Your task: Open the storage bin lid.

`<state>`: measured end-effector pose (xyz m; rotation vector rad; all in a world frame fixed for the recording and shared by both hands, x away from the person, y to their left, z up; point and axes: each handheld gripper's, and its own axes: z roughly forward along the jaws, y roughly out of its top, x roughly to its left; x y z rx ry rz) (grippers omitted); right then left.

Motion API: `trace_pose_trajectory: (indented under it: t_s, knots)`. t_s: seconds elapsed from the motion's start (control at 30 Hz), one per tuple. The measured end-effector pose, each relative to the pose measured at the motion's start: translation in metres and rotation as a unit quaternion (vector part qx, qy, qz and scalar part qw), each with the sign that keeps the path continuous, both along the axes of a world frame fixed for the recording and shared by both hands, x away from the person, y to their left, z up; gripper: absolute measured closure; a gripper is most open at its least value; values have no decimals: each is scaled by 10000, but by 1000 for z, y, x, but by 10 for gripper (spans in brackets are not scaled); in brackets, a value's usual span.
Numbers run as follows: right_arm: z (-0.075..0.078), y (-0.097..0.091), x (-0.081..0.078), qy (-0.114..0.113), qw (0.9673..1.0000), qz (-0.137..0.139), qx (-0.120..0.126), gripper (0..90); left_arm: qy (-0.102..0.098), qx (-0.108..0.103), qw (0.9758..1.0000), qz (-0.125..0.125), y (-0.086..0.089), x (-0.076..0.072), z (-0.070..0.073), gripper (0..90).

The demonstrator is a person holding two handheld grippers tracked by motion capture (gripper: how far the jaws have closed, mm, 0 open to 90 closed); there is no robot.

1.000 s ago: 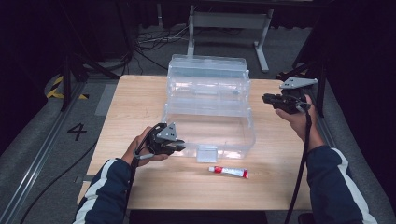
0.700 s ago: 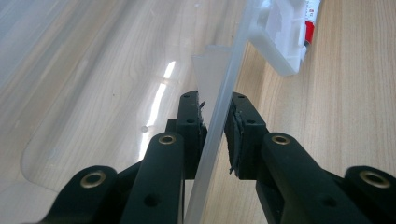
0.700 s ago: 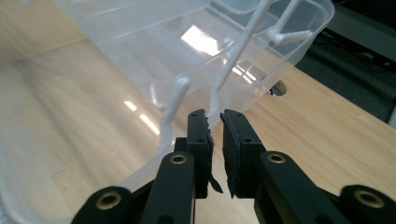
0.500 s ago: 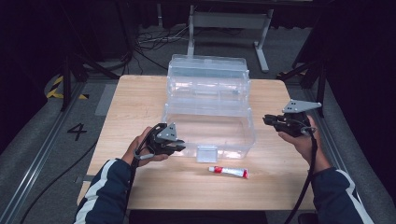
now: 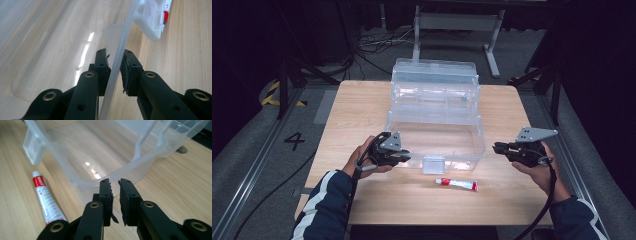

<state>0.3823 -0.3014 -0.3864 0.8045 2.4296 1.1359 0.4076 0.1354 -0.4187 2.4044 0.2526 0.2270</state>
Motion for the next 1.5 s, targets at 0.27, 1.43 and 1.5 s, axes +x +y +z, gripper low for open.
trace_pose_trajectory:
  t_s: [0.27,1.43,1.5]
  knots:
    - [-13,16,-13,177,9991,326,-202,792,-24,40,10000,-22,0,0,0,769]
    - [-52,131,-21,1047,9603,2087,-1523,614,18,-35,10000,32,0,0,0,763]
    - [-55,137,-19,1047,9589,2086,-1614,604,11,-29,10000,28,0,0,0,764]
